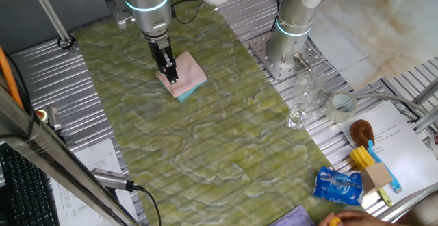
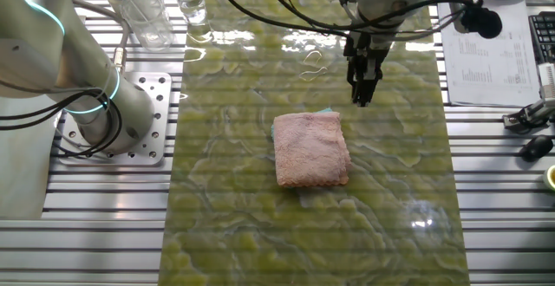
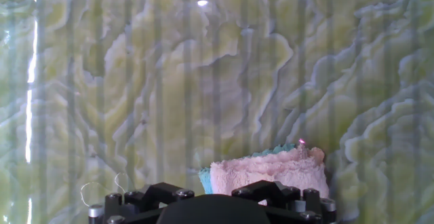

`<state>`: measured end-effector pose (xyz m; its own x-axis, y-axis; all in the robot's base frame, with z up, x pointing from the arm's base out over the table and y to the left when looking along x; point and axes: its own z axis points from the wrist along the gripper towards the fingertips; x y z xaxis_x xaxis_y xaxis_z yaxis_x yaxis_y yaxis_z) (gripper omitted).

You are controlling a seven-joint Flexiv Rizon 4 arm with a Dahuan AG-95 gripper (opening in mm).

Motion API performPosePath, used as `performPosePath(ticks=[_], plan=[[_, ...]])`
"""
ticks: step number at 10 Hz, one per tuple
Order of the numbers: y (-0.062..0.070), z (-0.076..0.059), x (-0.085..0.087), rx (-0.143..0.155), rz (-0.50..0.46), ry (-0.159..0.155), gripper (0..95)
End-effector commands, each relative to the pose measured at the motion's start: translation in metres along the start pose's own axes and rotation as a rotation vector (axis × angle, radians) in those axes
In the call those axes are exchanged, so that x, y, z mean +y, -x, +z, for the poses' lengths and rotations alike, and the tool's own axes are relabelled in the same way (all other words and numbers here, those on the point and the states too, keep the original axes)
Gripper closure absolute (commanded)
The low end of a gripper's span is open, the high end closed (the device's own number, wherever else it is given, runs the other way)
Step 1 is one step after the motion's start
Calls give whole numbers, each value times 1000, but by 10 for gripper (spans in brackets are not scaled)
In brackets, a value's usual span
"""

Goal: Clean the table with a cloth

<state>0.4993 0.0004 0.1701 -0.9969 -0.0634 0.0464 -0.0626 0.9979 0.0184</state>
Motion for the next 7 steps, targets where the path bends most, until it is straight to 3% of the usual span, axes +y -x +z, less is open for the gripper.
performPosePath(ticks=[1,7], plan=[[1,0,0,26,-32,8,950],[1,4,-1,29,-31,3,950]])
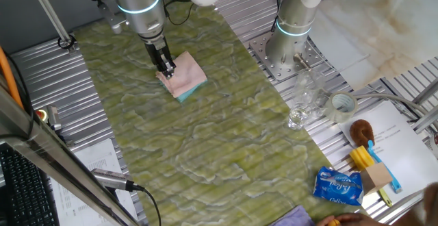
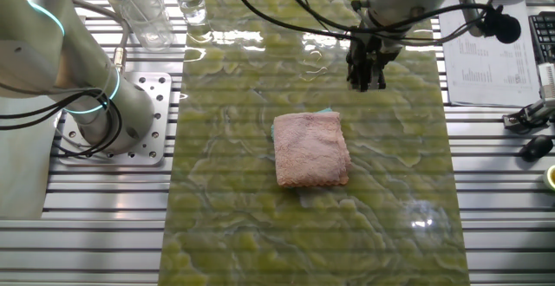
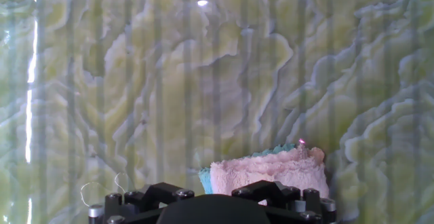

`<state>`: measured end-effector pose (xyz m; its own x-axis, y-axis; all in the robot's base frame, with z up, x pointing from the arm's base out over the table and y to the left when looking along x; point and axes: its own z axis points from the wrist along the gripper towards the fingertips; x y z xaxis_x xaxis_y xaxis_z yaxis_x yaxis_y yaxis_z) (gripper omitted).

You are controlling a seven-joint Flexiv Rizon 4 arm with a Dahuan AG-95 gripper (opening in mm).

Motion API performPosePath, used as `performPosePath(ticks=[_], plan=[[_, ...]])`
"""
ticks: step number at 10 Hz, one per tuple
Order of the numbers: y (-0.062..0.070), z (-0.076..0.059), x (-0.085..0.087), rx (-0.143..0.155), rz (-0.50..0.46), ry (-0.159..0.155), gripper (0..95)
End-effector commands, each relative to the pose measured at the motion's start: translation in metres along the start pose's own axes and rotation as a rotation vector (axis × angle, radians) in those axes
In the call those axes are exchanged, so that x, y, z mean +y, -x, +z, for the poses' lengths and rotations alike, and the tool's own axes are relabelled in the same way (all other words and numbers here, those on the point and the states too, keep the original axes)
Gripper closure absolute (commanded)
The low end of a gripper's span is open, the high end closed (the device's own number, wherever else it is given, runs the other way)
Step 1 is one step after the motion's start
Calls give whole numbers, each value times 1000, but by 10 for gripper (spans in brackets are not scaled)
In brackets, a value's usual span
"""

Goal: Clean the table with a cloth

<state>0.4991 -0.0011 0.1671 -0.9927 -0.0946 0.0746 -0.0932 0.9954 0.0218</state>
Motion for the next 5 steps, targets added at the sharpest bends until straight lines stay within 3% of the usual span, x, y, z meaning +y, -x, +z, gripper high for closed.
performPosePath(ticks=[1,5], plan=[[1,2,-1,-3,2,1,950],[-8,16,-6,-12,-15,-9,950]])
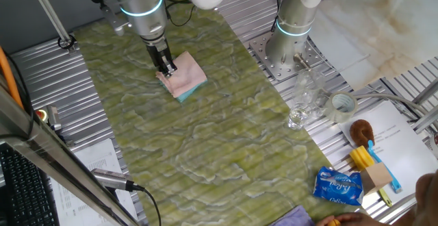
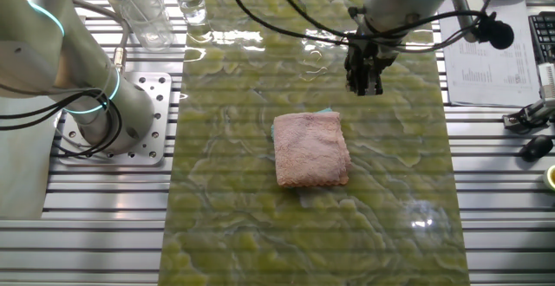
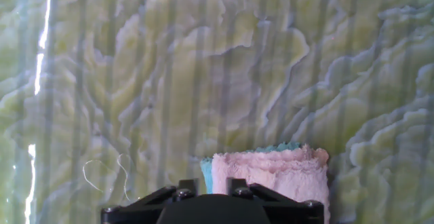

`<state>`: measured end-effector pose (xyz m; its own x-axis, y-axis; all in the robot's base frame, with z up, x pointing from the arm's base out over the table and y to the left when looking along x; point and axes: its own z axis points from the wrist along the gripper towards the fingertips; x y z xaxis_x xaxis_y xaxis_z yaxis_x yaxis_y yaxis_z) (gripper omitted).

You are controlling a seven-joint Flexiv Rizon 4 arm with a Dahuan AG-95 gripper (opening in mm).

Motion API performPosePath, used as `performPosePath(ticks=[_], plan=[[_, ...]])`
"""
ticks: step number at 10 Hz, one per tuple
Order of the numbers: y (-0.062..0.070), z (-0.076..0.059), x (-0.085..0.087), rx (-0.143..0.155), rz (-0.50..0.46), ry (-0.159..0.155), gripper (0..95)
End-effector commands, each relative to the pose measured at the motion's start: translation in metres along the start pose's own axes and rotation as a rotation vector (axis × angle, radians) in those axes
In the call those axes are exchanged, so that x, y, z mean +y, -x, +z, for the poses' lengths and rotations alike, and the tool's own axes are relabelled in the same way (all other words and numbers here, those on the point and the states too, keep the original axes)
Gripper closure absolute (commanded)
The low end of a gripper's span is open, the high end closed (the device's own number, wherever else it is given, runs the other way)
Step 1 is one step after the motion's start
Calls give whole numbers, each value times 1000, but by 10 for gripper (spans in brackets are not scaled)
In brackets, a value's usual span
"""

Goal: Clean the table with a cloth

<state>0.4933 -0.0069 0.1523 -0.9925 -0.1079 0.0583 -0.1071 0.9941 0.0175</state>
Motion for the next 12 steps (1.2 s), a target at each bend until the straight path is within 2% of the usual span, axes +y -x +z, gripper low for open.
performPosePath(ticks=[1,5,8,12], plan=[[-7,3,-5,6,-6,-8,950],[-23,14,-29,-3,-54,-7,950],[-29,22,-34,-9,-59,-9,950],[-29,28,-38,-18,-68,-11,950]])
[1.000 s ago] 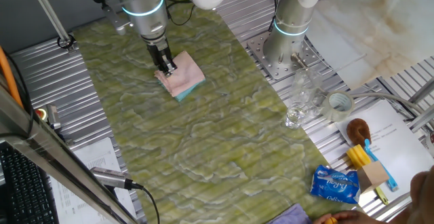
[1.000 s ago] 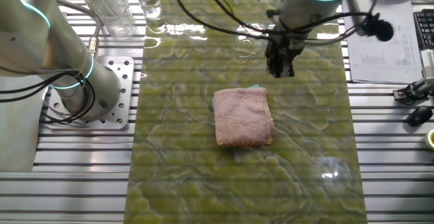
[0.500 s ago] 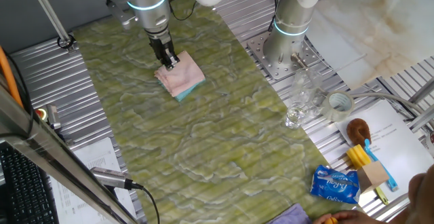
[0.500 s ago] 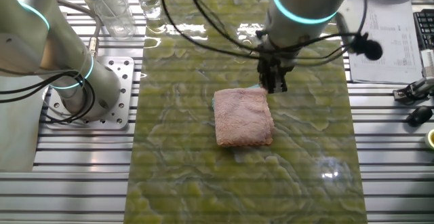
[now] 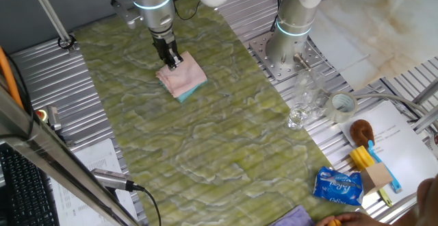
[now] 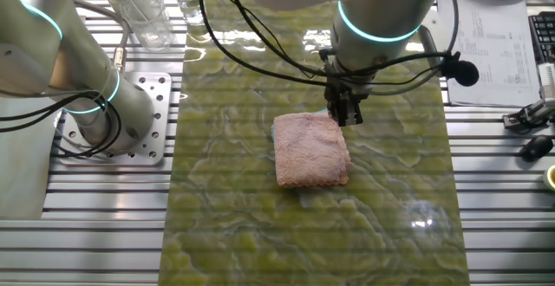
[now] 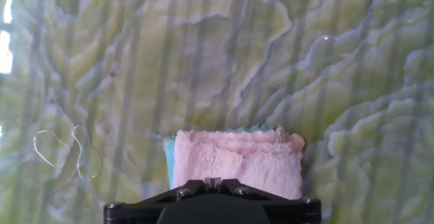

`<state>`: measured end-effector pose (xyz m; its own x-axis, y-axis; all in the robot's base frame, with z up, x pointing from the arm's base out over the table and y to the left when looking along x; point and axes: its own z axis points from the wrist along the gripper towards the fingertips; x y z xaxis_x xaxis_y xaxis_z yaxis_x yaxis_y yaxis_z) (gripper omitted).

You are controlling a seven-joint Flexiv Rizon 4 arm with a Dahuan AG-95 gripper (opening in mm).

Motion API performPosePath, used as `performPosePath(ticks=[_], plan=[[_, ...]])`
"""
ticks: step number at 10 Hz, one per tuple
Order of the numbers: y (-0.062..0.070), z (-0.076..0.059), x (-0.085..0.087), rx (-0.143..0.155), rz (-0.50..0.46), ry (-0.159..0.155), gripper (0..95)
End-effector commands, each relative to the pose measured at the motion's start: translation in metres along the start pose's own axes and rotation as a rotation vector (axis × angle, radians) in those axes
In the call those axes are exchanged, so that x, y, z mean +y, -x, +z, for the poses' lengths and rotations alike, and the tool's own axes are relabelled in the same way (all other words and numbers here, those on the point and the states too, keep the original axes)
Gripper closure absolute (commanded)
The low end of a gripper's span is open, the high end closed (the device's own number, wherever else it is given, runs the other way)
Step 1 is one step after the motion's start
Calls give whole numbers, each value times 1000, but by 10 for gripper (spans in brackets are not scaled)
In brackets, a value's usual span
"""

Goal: Clean the table with a cloth

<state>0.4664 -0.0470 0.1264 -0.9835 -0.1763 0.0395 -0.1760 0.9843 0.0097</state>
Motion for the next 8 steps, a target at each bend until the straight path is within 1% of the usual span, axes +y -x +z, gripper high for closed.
performPosePath(ticks=[1,2,3,4,5,6,7,8], plan=[[0,1,0,-6,-4,0,950],[3,1,0,-29,-18,0,950],[3,1,0,-27,-31,1,950],[3,1,0,5,-27,7,950],[3,1,0,6,-28,9,950],[3,1,0,-3,-27,11,760],[3,1,0,-22,-1,6,760],[3,1,0,-27,30,1,760]])
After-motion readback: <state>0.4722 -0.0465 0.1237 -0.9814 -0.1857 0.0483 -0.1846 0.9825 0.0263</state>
